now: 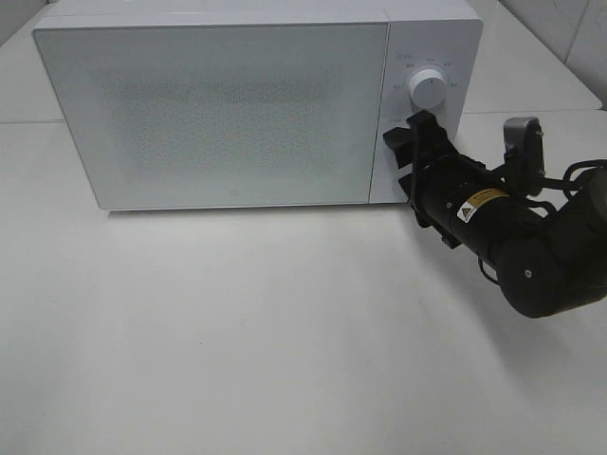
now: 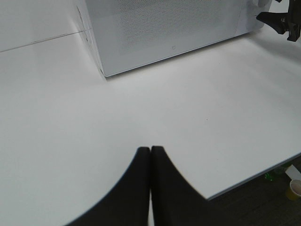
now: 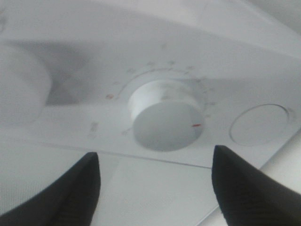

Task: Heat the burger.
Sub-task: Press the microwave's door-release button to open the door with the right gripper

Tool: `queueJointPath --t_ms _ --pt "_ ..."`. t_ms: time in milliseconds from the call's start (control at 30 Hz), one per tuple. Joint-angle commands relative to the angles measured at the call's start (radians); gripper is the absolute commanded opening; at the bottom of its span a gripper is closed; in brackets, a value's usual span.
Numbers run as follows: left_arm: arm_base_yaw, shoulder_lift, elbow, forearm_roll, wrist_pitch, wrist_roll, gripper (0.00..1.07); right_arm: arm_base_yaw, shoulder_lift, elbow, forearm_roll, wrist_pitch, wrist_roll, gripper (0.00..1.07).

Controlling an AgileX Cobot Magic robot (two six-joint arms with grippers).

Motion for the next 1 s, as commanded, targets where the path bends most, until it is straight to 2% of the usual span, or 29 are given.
queueJointPath --t_ms 33,100,167,200,233,300,333,367,433,467,533,567,600,667,700,767,800,867,967,1000 --pt "0.0 -0.02 0.002 -0.004 0.0 0.001 0.0 -0.002 -0.022 -0.003 -0.08 -0.182 -0.172 0.64" --pt "0.0 -0.02 0.002 -0.004 0.0 0.001 0.0 -0.002 -0.034 -0.003 -0.155 -0.175 -0.378 0.63" --pt "0.0 -0.02 0.002 -0.004 0.0 0.001 0.0 -0.002 -0.039 -0.003 -0.185 -0.161 -0.458 0.62" --pt "0.0 -0.02 0.002 -0.004 0.0 0.001 0.0 -0.002 -0.058 -0.003 -0.238 -0.116 -0.599 0.61" --pt "0.0 -0.02 0.002 -0.004 0.0 0.001 0.0 -0.002 -0.058 -0.003 -0.238 -0.116 -0.599 0.61" --pt "0.0 -0.02 0.002 -0.004 0.0 0.001 0.0 -0.002 -0.1 -0.003 -0.308 0.016 -0.725 0.59" --pt "0.0 -0.02 0.002 -0.004 0.0 0.001 0.0 -0.002 -0.1 -0.003 -0.308 0.016 -0.725 0.59" --pt "0.0 -0.02 0.002 -0.004 0.0 0.001 0.0 -0.002 -0.135 -0.003 -0.328 0.128 -0.773 0.58" --pt "0.0 -0.02 0.002 -0.004 0.0 0.001 0.0 -0.002 -0.157 -0.005 -0.338 0.189 -0.792 0.58" --pt "0.0 -0.02 0.002 -0.004 0.0 0.001 0.0 -0.002 -0.205 -0.005 -0.348 0.296 -0.812 0.58" --pt "0.0 -0.02 0.002 -0.004 0.0 0.001 0.0 -0.002 -0.231 -0.005 -0.358 0.353 -0.813 0.58" --pt "0.0 -0.02 0.002 -0.004 0.0 0.001 0.0 -0.002 -0.277 -0.005 -0.367 0.454 -0.813 0.58" --pt "0.0 -0.02 0.002 -0.004 0.0 0.001 0.0 -0.002 -0.277 -0.005 -0.367 0.454 -0.813 0.58" --pt "0.0 -0.02 0.002 -0.004 0.0 0.001 0.0 -0.002 -0.346 -0.005 -0.367 0.597 -0.813 0.58" --pt "0.0 -0.02 0.002 -0.004 0.0 0.001 0.0 -0.002 -0.346 -0.005 -0.367 0.597 -0.813 0.58" --pt "0.0 -0.02 0.002 -0.004 0.0 0.001 0.0 -0.002 -0.404 -0.029 -0.367 0.753 -0.811 0.58" --pt "0.0 -0.02 0.002 -0.004 0.0 0.001 0.0 -0.002 -0.404 -0.029 -0.367 0.753 -0.811 0.58" --pt "0.0 -0.02 0.002 -0.004 0.0 0.001 0.0 -0.002 -0.461 -0.104 -0.364 1.044 -0.784 0.58" --pt "0.0 -0.02 0.002 -0.004 0.0 0.001 0.0 -0.002 -0.469 -0.125 -0.36 1.106 -0.778 0.58" --pt "0.0 -0.02 0.002 -0.004 0.0 0.001 0.0 -0.002 -0.478 -0.182 -0.36 1.247 -0.764 0.58"
